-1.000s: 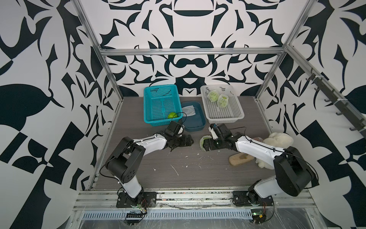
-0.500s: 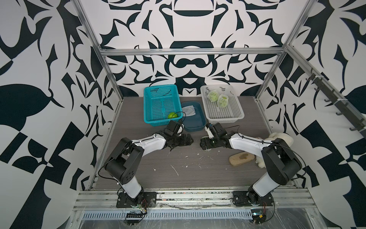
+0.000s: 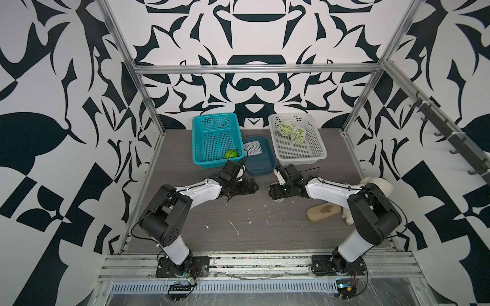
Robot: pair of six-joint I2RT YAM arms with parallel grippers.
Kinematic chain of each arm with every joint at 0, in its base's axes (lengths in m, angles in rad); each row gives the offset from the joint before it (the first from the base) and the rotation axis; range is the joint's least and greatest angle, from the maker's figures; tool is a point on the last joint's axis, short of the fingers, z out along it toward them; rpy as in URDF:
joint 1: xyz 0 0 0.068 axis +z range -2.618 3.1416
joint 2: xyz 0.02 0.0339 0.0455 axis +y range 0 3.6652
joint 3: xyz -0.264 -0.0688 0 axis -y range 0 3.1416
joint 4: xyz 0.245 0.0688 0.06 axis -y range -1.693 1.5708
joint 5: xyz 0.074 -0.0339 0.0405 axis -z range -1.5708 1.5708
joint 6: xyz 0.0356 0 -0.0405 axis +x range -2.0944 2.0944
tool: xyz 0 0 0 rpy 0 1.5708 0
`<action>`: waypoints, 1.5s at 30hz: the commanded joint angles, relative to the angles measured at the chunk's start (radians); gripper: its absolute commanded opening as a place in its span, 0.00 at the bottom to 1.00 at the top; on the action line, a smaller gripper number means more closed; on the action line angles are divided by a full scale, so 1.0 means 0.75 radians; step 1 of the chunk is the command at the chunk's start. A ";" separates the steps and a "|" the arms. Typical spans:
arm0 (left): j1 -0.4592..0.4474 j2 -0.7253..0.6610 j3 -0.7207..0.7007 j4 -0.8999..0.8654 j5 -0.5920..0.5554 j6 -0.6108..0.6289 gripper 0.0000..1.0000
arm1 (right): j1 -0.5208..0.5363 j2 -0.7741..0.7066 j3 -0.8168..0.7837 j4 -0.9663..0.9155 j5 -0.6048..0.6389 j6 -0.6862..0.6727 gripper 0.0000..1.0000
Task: Sleeve custard apples in foam nets
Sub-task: Pick up the custard apple from the center of the board.
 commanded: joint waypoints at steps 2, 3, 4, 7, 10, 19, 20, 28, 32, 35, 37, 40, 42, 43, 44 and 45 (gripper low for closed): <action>0.013 -0.038 -0.035 0.019 0.009 -0.001 0.94 | 0.002 -0.092 0.043 -0.019 -0.018 0.070 0.75; 0.018 -0.040 -0.039 0.027 0.009 -0.003 0.94 | -0.004 -0.107 0.052 -0.030 -0.042 0.090 0.75; 0.024 -0.045 -0.041 0.033 0.005 -0.008 0.94 | -0.008 -0.122 0.061 -0.034 -0.064 0.106 0.74; 0.052 -0.078 -0.061 0.070 -0.023 -0.030 0.94 | -0.024 -0.173 0.107 -0.067 -0.143 0.165 0.73; 0.080 -0.127 -0.085 0.103 -0.083 -0.054 0.97 | -0.044 -0.216 0.175 -0.093 -0.247 0.192 0.71; 0.113 -0.293 -0.179 0.176 -0.283 -0.084 1.00 | -0.052 -0.243 0.473 -0.158 -0.562 0.198 0.69; 0.120 -0.303 -0.193 0.188 -0.290 -0.094 1.00 | -0.051 -0.234 0.517 -0.165 -0.606 0.202 0.69; 0.172 -0.350 -0.281 0.239 -0.315 -0.177 1.00 | -0.050 -0.190 0.789 -0.183 -0.797 0.223 0.67; 0.176 -0.376 -0.307 0.245 -0.331 -0.188 1.00 | -0.049 -0.169 0.931 -0.240 -0.798 0.174 0.66; 0.176 -0.392 -0.314 0.245 -0.338 -0.191 1.00 | -0.049 -0.151 1.002 -0.258 -0.792 0.154 0.66; 0.177 -0.404 -0.317 0.244 -0.340 -0.196 1.00 | -0.049 -0.139 1.037 -0.264 -0.794 0.150 0.65; 0.177 -0.416 -0.328 0.245 -0.333 -0.199 1.00 | -0.049 -0.126 1.075 -0.272 -0.801 0.147 0.65; 0.176 -0.422 -0.338 0.246 -0.331 -0.204 1.00 | -0.049 -0.123 1.088 -0.272 -0.803 0.147 0.65; 0.177 -0.425 -0.343 0.247 -0.333 -0.206 1.00 | -0.050 -0.125 1.093 -0.272 -0.804 0.147 0.65; 0.176 -0.428 -0.347 0.249 -0.331 -0.209 1.00 | -0.049 -0.128 1.094 -0.270 -0.801 0.148 0.65; 0.175 -0.427 -0.352 0.252 -0.329 -0.213 1.00 | -0.049 -0.131 1.094 -0.268 -0.802 0.146 0.65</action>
